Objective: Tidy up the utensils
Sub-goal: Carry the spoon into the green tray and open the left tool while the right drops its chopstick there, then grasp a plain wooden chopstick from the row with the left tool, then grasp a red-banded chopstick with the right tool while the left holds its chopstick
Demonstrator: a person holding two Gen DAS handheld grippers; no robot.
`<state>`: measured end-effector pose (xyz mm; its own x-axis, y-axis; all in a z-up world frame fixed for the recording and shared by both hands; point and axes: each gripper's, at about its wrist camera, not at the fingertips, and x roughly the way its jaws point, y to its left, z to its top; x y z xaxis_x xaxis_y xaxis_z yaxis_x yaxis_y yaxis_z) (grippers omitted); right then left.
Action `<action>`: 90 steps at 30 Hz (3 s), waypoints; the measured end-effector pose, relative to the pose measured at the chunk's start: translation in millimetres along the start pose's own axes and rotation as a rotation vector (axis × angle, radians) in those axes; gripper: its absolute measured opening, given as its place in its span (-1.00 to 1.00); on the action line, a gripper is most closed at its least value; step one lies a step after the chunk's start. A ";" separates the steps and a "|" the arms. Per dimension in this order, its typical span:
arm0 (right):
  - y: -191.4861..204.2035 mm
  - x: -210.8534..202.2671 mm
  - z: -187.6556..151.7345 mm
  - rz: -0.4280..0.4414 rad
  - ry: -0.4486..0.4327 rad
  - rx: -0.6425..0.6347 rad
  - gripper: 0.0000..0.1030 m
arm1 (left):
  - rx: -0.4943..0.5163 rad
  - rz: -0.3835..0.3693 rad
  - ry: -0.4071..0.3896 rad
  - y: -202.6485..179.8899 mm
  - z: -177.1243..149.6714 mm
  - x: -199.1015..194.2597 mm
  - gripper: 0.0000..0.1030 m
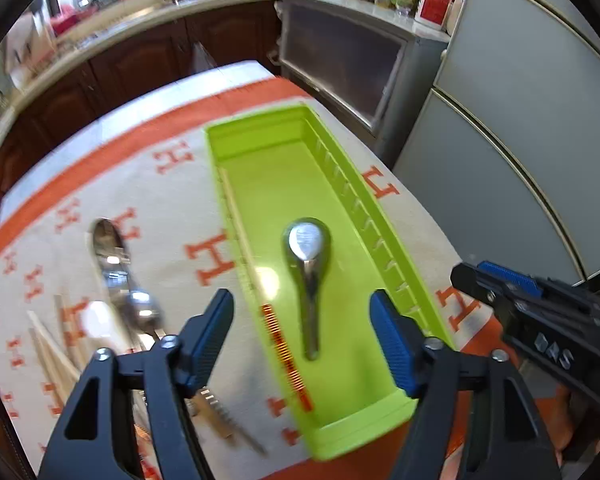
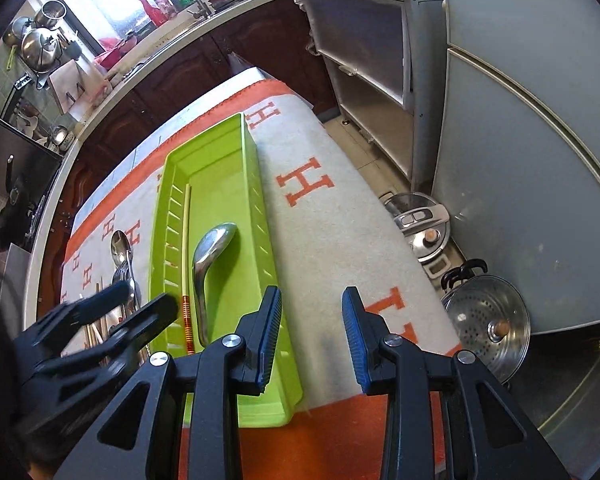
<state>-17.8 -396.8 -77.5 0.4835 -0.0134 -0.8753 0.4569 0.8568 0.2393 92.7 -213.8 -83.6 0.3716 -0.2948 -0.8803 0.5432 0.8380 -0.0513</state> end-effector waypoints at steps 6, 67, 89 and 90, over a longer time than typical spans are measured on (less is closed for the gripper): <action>16.6 6.2 8.2 -0.001 -0.004 -0.019 -0.38 | -0.022 0.015 -0.017 14.2 -12.9 -22.3 0.38; 242.2 50.1 -56.9 0.262 0.224 -0.493 -0.38 | -0.632 0.111 0.281 251.0 -143.4 -5.5 -0.91; 387.8 123.2 -117.4 0.324 0.607 -0.636 -0.59 | -0.757 0.014 0.095 299.1 -201.7 -74.4 -0.91; 389.5 126.0 -118.9 0.309 0.606 -0.639 -0.59 | -0.756 0.012 0.093 299.3 -202.4 -73.8 -0.91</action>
<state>132.3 -3.4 -144.5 -0.0394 0.3792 -0.9245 -0.2115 0.9011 0.3786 75.5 151.8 -129.4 0.2913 -0.2717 -0.9172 -0.1365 0.9372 -0.3210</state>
